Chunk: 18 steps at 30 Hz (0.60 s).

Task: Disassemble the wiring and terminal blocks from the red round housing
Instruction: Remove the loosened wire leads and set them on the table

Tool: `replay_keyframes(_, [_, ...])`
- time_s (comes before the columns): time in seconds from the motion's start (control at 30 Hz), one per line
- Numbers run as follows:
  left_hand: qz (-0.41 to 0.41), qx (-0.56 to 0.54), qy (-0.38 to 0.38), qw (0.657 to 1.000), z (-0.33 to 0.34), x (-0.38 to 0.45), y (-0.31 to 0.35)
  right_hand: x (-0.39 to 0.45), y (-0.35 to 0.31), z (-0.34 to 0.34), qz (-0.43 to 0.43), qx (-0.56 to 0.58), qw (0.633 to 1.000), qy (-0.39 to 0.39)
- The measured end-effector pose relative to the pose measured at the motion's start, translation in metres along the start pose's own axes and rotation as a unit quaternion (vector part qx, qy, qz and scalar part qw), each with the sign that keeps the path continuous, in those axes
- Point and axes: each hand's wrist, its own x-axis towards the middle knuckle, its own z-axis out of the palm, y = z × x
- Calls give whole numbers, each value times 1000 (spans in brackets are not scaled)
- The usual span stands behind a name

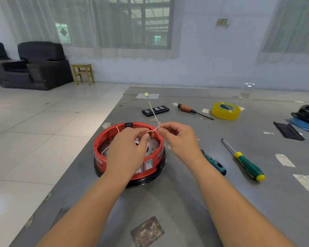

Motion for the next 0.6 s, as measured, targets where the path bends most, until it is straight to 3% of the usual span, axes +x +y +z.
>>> replay_keyframes(0.1, [14,75,-53,996,19,4,18,18,14,-33,53,-20,997,48])
replay_keyframes(0.27, [17,241,-138,961,57,21,38,61,45,-103,148,-101,981,73])
replay_keyframes(0.47, [34,314,-296,902,92,47,34,102,96,-159,265,-174,942,109])
replay_keyframes(0.6, [18,300,-325,897,100,49,24,121,125,-178,320,-215,917,102])
